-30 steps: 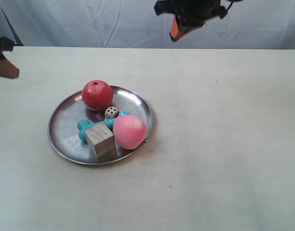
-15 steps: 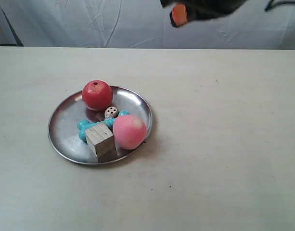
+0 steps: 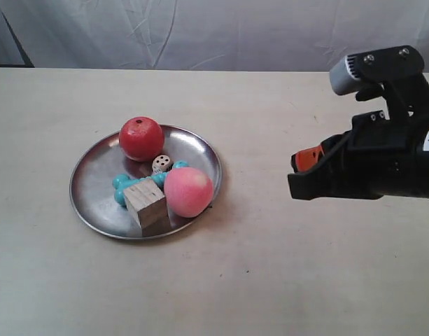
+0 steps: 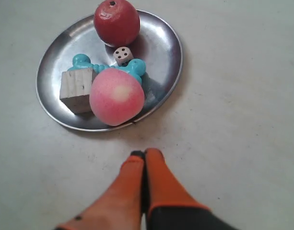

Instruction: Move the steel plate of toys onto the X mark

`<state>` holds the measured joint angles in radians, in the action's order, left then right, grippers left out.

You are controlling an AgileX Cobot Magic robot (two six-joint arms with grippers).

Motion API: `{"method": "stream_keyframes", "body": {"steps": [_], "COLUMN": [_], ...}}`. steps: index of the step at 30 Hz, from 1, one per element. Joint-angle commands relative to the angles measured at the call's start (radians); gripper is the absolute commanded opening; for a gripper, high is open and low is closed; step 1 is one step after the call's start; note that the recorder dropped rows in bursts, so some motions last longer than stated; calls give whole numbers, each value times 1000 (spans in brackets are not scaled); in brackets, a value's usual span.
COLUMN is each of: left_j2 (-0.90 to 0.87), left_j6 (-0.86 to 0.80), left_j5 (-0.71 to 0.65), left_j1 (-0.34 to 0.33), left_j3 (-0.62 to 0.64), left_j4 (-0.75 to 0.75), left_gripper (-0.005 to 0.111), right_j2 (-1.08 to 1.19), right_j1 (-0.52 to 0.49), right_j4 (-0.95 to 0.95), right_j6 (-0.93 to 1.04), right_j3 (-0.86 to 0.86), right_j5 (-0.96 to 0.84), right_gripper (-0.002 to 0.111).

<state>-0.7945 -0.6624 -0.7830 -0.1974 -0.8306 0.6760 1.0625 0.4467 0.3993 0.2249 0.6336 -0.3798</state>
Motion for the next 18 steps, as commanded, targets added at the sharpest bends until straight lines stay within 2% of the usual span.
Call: {"method": "stream_keyframes", "body": {"steps": [1, 7, 14, 18], "left_j2": [8, 8, 8, 8], "left_j6": [6, 6, 6, 6], "left_j5": [-1, -1, -1, -1], "left_j1": [-2, -2, -2, -2], "left_j3": [4, 4, 4, 4], "left_j4": [1, 1, 5, 5], "left_gripper": [0, 0, 0, 0], "right_j2": [-8, -105, -499, -693], "right_j1": [4, -33, -288, -373], "right_j4": [-2, -140, -139, -137], "right_j6": [2, 10, 7, 1], "right_j3": [-5, -18, -145, -238], "right_j5": [16, 63, 83, 76], "right_gripper": [0, 0, 0, 0]}}
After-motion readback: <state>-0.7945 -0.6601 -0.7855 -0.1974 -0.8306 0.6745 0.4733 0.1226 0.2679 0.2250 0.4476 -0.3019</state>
